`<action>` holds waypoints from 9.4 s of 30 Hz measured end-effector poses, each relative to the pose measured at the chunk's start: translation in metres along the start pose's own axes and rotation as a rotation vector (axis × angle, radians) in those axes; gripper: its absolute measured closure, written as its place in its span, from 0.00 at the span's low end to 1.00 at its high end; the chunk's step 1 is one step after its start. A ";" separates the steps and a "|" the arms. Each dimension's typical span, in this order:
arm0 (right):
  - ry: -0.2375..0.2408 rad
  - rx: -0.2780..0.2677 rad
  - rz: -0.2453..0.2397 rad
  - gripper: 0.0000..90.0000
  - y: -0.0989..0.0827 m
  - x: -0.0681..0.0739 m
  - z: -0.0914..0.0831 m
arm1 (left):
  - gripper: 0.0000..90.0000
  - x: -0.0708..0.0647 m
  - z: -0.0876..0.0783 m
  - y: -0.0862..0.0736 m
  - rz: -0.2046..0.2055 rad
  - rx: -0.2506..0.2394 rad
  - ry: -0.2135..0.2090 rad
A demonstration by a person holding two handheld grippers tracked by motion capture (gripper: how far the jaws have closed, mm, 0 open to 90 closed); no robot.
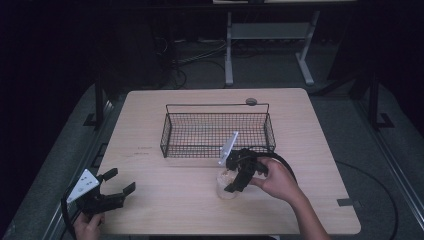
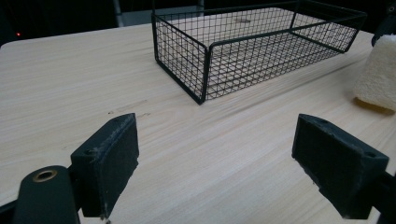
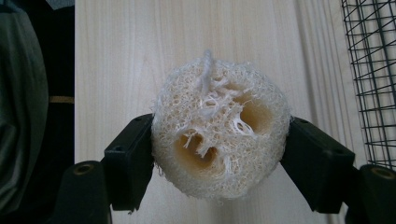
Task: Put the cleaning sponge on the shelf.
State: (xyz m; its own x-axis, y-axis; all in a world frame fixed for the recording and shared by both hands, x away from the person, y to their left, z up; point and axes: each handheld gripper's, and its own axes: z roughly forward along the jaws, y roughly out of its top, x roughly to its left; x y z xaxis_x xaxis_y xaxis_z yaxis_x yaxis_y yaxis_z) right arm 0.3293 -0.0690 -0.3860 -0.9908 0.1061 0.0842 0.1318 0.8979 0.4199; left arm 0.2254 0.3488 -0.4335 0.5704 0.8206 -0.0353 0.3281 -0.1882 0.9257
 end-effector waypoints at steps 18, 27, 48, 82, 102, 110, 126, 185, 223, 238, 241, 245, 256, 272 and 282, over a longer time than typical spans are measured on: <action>-0.035 -0.003 -0.037 0.32 0.023 -0.012 -0.034 | 0.15 0.000 0.000 0.000 -0.001 -0.002 -0.001; -0.036 -0.001 -0.032 0.32 0.029 -0.020 -0.044 | 0.15 0.000 0.000 0.000 -0.001 -0.001 0.000; -0.053 -0.013 -0.031 0.32 0.042 -0.038 -0.068 | 0.15 0.000 0.000 0.000 0.002 0.000 -0.001; -0.082 -0.011 -0.010 0.32 0.068 -0.078 -0.092 | 0.15 0.000 0.000 0.000 -0.002 -0.004 0.000; -0.090 -0.025 0.057 0.32 0.066 -0.112 -0.086 | 0.15 0.000 -0.001 0.000 -0.002 -0.007 0.000; -0.105 -0.013 0.077 0.32 0.063 -0.122 -0.081 | 0.15 0.000 -0.001 0.000 -0.002 -0.007 -0.001; -0.089 -0.018 0.129 0.32 0.051 -0.144 -0.061 | 0.15 0.000 0.001 0.000 -0.001 -0.004 -0.003; -0.046 0.001 0.201 0.31 0.018 -0.169 -0.001 | 0.15 0.001 0.000 0.001 -0.008 -0.006 0.002; -0.075 -0.018 0.206 0.20 0.021 -0.163 -0.018 | 0.15 0.001 -0.001 0.000 -0.015 -0.008 -0.004; -0.086 -0.037 0.191 0.20 0.022 -0.153 -0.036 | 0.16 0.000 -0.001 0.000 -0.006 -0.005 0.000; -0.091 -0.047 0.191 0.20 0.022 -0.150 -0.040 | 0.16 0.000 -0.001 0.000 -0.006 -0.007 0.002; -0.094 -0.053 0.179 0.20 0.021 -0.146 -0.046 | 0.15 0.001 -0.001 0.000 -0.007 -0.007 0.001; -0.094 -0.069 0.184 0.20 0.009 -0.136 -0.055 | 0.15 -0.001 0.000 0.000 -0.007 -0.006 -0.002; -0.097 -0.076 0.176 0.20 -0.011 -0.117 -0.059 | 0.15 -0.002 0.001 0.001 0.001 0.001 -0.005; -0.092 -0.082 0.168 0.20 -0.023 -0.103 -0.060 | 0.15 -0.003 0.002 0.001 0.007 0.006 -0.007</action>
State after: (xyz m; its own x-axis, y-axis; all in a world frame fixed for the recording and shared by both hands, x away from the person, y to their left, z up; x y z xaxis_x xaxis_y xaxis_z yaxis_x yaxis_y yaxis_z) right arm 0.4306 -0.1262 -0.3497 -0.9529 0.2932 0.0774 0.2935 0.8272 0.4792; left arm 0.2254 0.3453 -0.4334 0.5777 0.8157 -0.0315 0.3284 -0.1969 0.9238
